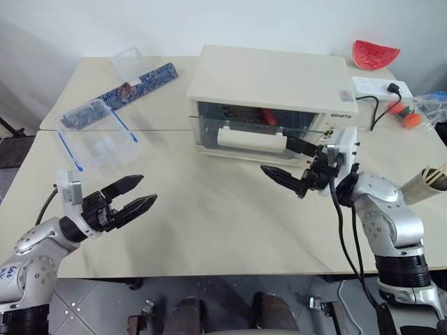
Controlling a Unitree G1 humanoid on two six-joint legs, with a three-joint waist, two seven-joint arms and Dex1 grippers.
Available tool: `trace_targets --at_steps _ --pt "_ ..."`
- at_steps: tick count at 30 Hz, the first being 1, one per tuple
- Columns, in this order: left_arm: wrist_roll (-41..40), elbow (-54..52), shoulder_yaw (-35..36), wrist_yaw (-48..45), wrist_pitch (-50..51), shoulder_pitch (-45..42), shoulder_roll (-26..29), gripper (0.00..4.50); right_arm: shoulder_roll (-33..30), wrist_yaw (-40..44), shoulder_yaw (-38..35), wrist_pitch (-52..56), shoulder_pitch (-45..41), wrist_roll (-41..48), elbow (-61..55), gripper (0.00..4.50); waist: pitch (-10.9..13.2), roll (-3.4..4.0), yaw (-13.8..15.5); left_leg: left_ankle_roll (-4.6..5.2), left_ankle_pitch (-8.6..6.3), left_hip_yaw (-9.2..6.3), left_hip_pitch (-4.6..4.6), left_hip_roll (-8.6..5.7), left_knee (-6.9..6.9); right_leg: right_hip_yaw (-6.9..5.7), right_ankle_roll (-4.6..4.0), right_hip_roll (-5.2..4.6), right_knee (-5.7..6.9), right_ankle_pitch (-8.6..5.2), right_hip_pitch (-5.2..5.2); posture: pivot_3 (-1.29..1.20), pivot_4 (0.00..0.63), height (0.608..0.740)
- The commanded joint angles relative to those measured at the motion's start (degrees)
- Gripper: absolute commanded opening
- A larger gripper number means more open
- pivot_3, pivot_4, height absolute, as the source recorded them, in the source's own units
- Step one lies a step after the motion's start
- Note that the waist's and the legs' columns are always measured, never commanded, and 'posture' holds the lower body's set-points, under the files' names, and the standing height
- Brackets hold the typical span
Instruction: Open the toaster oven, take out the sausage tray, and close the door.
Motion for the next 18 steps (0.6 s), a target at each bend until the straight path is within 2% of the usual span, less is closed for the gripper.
trace_targets --at_steps 1,4,9,12,16,18 --pt "0.29 0.03 0.14 -0.96 -1.29 -2.16 0.07 4.49 -1.69 4.17 -0.19 -4.74 1.42 -0.42 -4.88 4.5 0.0 0.0 0.14 0.0 0.0 0.0 0.0 0.0 0.0 0.0 0.0 0.0 0.0 0.0 0.0 0.0 0.15 0.74" --pt "0.69 1.17 -0.04 -1.59 -1.59 -4.35 0.37 4.49 -3.39 7.16 0.41 -9.82 4.77 -3.45 -6.0 4.5 0.0 -0.01 0.22 0.02 -0.01 0.01 -0.01 -0.01 0.0 0.01 0.0 0.0 -0.04 0.0 0.0 0.0 0.15 0.74" --pt "2.79 7.8 -3.15 -4.55 -1.51 -14.14 1.86 4.49 -4.9 8.75 1.96 -17.17 10.88 -8.26 -7.36 4.5 0.01 -0.01 0.46 0.02 -0.07 0.03 -0.01 -0.02 -0.01 -0.03 0.0 0.0 -0.07 0.0 0.01 0.0 0.15 0.74" --pt "3.97 13.55 -5.58 -5.26 -1.91 -21.82 0.01 3.9 -4.59 7.6 2.15 -19.39 11.6 -9.67 -6.66 4.5 0.0 -0.01 0.31 0.02 -0.07 0.07 -0.01 -0.03 0.03 -0.01 0.01 0.0 -0.08 0.0 0.01 0.0 0.15 0.74" --pt "8.11 20.13 -9.44 -5.42 -4.45 -29.12 -3.31 2.66 -4.48 6.79 2.13 -20.58 12.09 -10.3 -6.23 4.5 0.0 0.0 -0.04 0.02 -0.07 0.12 0.04 -0.02 -0.02 -0.03 0.01 0.01 -0.06 0.0 0.01 0.0 0.15 0.74" --pt "11.97 25.97 -13.26 -5.68 -7.49 -34.57 -7.04 2.01 -4.07 5.89 2.18 -21.37 11.82 -10.97 -5.95 4.5 0.01 -0.02 0.22 0.01 -0.08 0.12 0.04 0.0 -0.04 -0.07 0.01 0.03 -0.08 0.0 0.0 0.0 0.15 0.74"
